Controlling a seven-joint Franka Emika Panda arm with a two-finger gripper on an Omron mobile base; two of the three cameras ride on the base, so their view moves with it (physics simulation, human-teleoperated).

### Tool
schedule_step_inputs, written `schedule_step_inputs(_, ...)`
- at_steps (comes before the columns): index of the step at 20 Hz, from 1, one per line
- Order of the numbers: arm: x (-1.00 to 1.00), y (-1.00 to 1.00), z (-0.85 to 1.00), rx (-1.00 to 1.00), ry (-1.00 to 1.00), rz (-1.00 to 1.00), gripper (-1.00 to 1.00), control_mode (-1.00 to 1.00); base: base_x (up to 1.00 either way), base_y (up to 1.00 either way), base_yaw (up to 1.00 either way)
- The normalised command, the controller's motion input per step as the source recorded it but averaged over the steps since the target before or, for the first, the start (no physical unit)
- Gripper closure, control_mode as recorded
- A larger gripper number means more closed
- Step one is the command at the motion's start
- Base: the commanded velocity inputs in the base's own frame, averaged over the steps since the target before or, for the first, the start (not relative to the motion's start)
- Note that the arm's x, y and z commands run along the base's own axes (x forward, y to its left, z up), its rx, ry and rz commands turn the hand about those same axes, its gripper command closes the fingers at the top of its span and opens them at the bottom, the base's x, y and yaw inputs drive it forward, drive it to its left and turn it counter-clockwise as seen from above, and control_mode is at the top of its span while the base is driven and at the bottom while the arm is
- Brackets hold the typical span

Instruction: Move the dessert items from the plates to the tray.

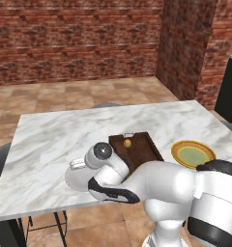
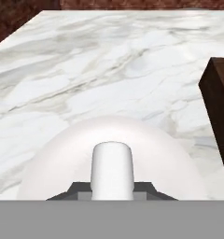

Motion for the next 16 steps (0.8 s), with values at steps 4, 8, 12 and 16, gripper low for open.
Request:
schedule_step_inputs(4,-0.15,-0.28,0.76,0.00,-0.04,0.00,1.00,-1.00,0.00,0.00,0.00)
schedule_step_inputs(8,-0.02,-0.42,0.62,0.00,0.00,0.00,1.00,-1.00,0.00,0.00,0.00)
schedule_step_inputs(12,0.00,-0.46,0.51,0.00,0.00,0.00,1.00,-1.00,0.00,0.00,0.00)
schedule_step_inputs(16,-0.01,-0.52,0.34,0.00,0.00,0.00,1.00,-1.00,0.00,0.00,0.00)
